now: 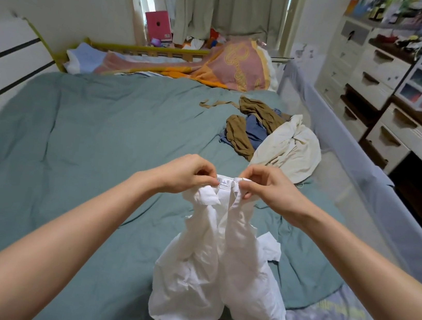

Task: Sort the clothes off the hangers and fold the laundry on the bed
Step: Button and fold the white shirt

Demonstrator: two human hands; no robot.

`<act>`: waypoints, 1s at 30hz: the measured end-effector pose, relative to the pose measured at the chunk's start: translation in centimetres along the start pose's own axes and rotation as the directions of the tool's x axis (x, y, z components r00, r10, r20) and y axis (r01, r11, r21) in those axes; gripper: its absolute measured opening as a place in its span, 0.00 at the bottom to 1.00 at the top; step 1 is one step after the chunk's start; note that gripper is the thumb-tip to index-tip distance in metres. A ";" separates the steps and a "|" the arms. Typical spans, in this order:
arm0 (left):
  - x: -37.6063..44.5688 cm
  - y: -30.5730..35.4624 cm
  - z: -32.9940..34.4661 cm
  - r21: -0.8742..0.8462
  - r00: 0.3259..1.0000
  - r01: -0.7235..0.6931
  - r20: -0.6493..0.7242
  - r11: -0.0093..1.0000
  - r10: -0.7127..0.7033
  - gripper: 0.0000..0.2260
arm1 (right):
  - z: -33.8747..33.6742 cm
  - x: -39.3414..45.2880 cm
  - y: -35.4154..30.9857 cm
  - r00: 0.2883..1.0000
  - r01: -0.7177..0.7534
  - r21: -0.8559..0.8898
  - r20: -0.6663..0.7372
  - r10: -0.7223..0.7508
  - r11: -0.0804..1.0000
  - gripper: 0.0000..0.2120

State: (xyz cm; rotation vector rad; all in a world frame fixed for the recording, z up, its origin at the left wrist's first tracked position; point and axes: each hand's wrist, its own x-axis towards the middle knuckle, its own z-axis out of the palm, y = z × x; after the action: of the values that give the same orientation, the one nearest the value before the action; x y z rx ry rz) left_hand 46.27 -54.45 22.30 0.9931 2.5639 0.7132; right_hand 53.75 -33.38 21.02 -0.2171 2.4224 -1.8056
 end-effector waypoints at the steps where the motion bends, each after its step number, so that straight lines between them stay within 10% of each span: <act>1: -0.2 0.0 -0.1 0.022 1.000 0.019 0.004 1.000 -0.019 0.07 | 0.2 0.1 -0.1 1.000 -0.006 0.006 -0.012 0.006 1.000 0.01; 7: -0.9 -0.5 -1.2 0.551 0.985 -0.004 0.146 0.835 -0.092 0.05 | 0.3 0.9 -0.3 1.000 -0.006 -0.186 0.023 0.010 0.983 0.10; 12: 0.7 -0.6 -6.2 0.441 0.997 0.063 0.012 0.895 -0.077 0.05 | -0.3 2.9 -3.3 0.986 0.159 -0.560 0.129 -0.104 0.813 0.04; 16: 2.3 3.5 -11.4 0.437 0.982 -0.013 -0.166 0.899 0.095 0.06 | -3.1 7.2 -7.9 0.922 0.246 -0.659 -0.065 -0.381 0.710 0.07; 19: 2.9 5.5 -16.0 0.353 0.850 -0.057 -0.473 0.934 0.230 0.06 | -5.9 9.5 -12.7 0.769 0.351 -0.607 -0.247 -0.590 0.713 0.09; 24: 2.9 3.6 -10.3 0.529 0.999 0.031 -0.053 0.848 -0.003 0.05 | -3.5 8.3 -7.0 0.918 0.259 -0.759 0.000 -0.397 0.597 0.07; 28: 3.5 5.8 -17.0 0.293 0.781 0.061 -0.609 0.954 0.136 0.06 | -6.4 11.0 -12.7 0.707 0.305 -0.619 -0.362 -0.607 0.724 0.09; 30: 2.8 6.0 -17.9 0.345 0.864 -0.017 -0.467 0.939 0.187 0.05 | -7.0 11.0 -14.6 0.692 0.356 -0.589 -0.356 -0.628 0.725 0.07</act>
State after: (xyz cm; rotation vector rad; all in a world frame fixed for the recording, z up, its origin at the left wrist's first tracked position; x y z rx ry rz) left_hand 39.68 -54.79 40.18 1.1838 3.1811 0.6412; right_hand 42.43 -32.91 36.92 -0.5530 3.5127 -1.5183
